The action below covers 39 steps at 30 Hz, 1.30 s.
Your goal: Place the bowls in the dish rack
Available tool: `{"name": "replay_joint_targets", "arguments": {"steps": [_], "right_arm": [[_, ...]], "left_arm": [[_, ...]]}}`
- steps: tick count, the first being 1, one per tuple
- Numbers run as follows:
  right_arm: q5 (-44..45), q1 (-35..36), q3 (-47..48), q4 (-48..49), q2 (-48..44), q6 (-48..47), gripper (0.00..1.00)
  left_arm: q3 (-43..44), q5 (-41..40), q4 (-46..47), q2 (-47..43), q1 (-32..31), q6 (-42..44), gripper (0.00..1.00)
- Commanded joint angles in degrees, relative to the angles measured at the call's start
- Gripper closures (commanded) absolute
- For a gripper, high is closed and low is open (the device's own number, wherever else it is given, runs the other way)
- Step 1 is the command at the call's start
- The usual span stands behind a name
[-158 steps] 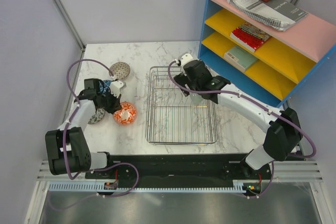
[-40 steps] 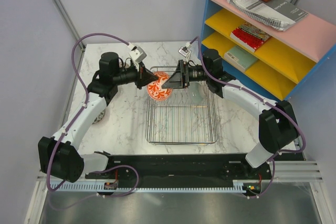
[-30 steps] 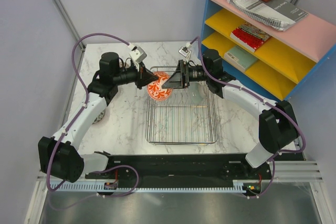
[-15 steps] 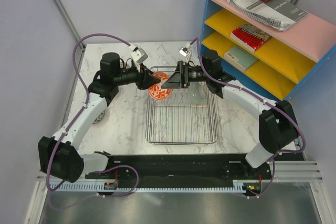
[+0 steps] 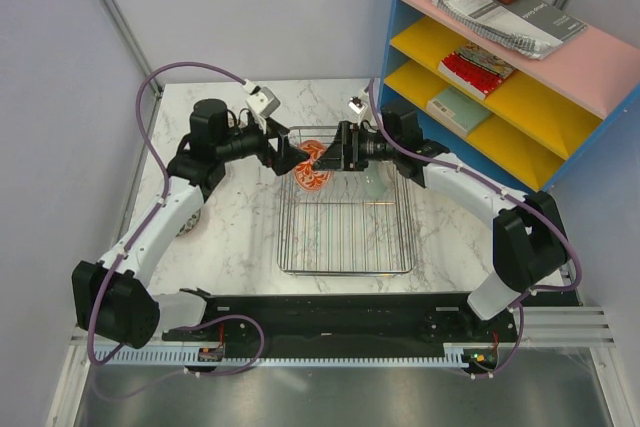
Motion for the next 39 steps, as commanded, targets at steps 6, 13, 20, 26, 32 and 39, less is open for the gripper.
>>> {"name": "replay_joint_targets", "arguments": {"steps": [6,13,20,26,32,39], "right_arm": [[18.91,-0.23,7.04,-12.96,-2.00,-13.01,1.00],[26.29,0.91,12.23,-18.23,-1.74,-17.49,1.00],[43.08,6.18,18.72,-22.89,0.27,-23.38,1.00],[61.34,10.74,23.48,-26.32,4.05,-25.75,1.00],[74.01,15.67,23.31,-25.89,5.73,-28.48,1.00],[81.40,21.30,23.05,-24.13,7.57,-31.90,1.00]], "left_arm": [[5.52,-10.42,-3.62,-4.10,3.82,1.39,0.00],[4.04,-11.65,-9.25,-7.79,4.80,7.11,0.00],[-0.97,-22.44,-14.61,-13.33,7.16,10.19,0.00],[-3.96,-28.27,-19.18,-17.81,14.96,9.23,0.00],[-7.91,-30.90,-20.42,-19.66,22.10,7.29,0.00],[-8.54,-29.94,-20.68,-19.84,24.22,7.11,0.00]]}}
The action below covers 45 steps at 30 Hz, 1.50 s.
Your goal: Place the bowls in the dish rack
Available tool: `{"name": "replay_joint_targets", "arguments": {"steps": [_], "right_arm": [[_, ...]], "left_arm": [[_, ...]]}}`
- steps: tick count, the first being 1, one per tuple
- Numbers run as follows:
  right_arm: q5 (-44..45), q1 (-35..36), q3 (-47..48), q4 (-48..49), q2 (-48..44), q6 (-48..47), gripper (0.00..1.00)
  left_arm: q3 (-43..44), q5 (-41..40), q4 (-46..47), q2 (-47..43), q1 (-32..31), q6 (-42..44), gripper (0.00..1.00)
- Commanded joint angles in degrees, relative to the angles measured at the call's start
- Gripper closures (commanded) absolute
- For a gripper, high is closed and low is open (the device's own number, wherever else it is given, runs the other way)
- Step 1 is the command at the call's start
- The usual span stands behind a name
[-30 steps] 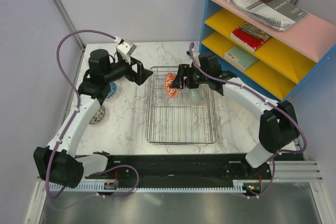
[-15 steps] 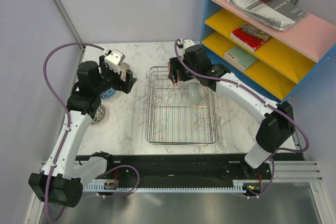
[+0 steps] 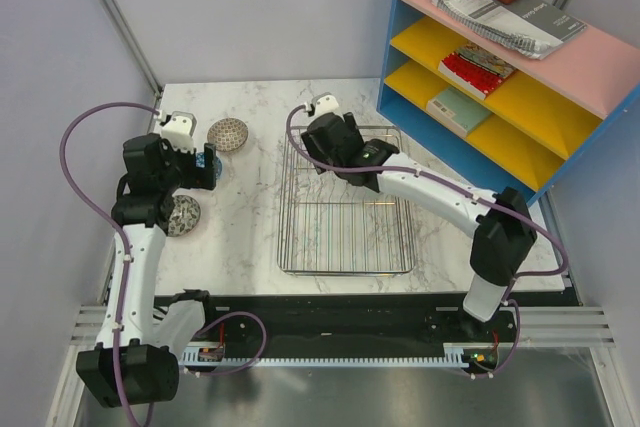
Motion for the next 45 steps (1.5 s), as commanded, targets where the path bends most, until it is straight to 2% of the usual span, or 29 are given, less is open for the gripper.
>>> {"name": "replay_joint_targets", "arguments": {"steps": [1,9,31,45], "right_arm": [[9.06,3.33,2.28,4.13,0.01,-3.86,1.00],[12.57,6.85,0.26,5.62,0.89,-6.24,1.00],[10.82,9.50,-0.18,5.98,5.99,-3.52,1.00],[17.85,9.93,-0.27,7.38,2.65,-4.40,1.00]], "left_arm": [[-0.08,-0.30,0.08,-0.89,0.68,-0.53,0.00],[-0.25,-0.91,0.17,-1.07,1.03,-0.53,0.00],[-0.87,0.40,0.17,-1.77,1.21,-0.53,0.00],[-0.87,1.46,0.26,-1.24,1.21,-0.45,0.00]]}}
